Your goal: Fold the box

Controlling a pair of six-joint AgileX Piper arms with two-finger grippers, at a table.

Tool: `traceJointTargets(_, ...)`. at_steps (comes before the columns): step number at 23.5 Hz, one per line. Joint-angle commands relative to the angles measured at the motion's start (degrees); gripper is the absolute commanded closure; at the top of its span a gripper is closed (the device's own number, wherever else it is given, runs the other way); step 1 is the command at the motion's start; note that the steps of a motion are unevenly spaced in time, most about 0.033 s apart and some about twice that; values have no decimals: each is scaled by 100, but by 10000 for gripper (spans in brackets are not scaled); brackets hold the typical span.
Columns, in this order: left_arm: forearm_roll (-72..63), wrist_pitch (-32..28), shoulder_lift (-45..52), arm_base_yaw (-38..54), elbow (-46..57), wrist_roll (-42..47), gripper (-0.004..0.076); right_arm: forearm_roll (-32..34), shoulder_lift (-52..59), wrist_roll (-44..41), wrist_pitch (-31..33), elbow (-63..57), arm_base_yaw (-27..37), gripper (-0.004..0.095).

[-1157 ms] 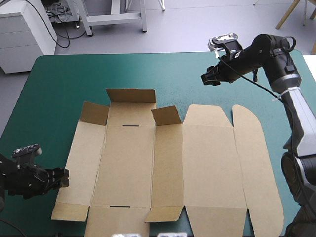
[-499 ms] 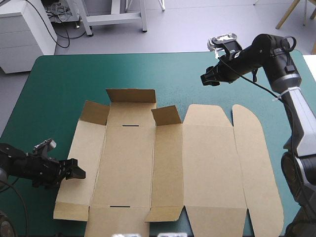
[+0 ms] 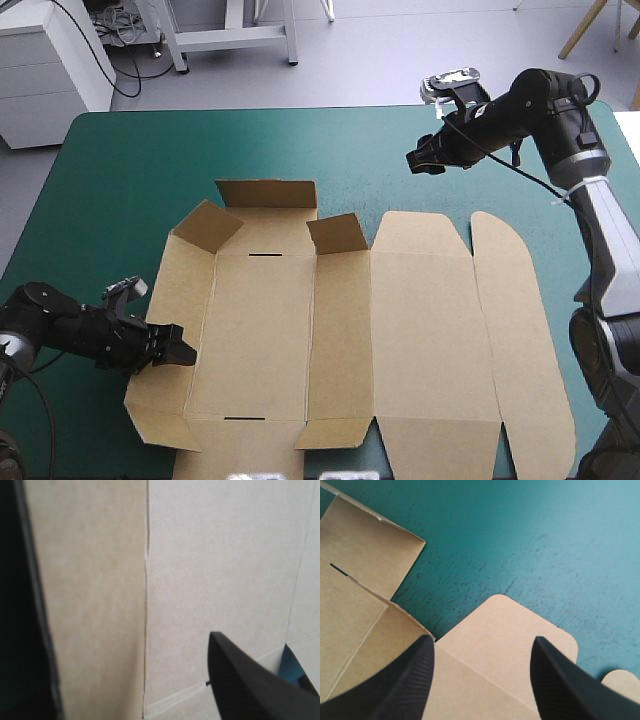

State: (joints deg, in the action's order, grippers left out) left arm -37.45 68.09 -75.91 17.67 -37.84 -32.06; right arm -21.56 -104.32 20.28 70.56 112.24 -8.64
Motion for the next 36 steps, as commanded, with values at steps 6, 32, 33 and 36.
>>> traceJointTargets(6, -434, 505, 107, -45, -119, -297, 734, -115, 283, 57, -172, 148, 35, 395)
traceJointTargets(32, 3272, 221, -2312, -3099, -5170, -1322, 734, 1481, 990, -678, -164, 140, 482, 589)
traceJointTargets(33, 3419, 178, -2417, -3205, -5381, -1322, 734, 1468, 1001, -678, -164, 140, 576, 589)
traceJointTargets(36, 3816, -41, -2693, -3451, -5887, -1322, 734, 1292, 1039, -656, -164, 93, 856, 589)
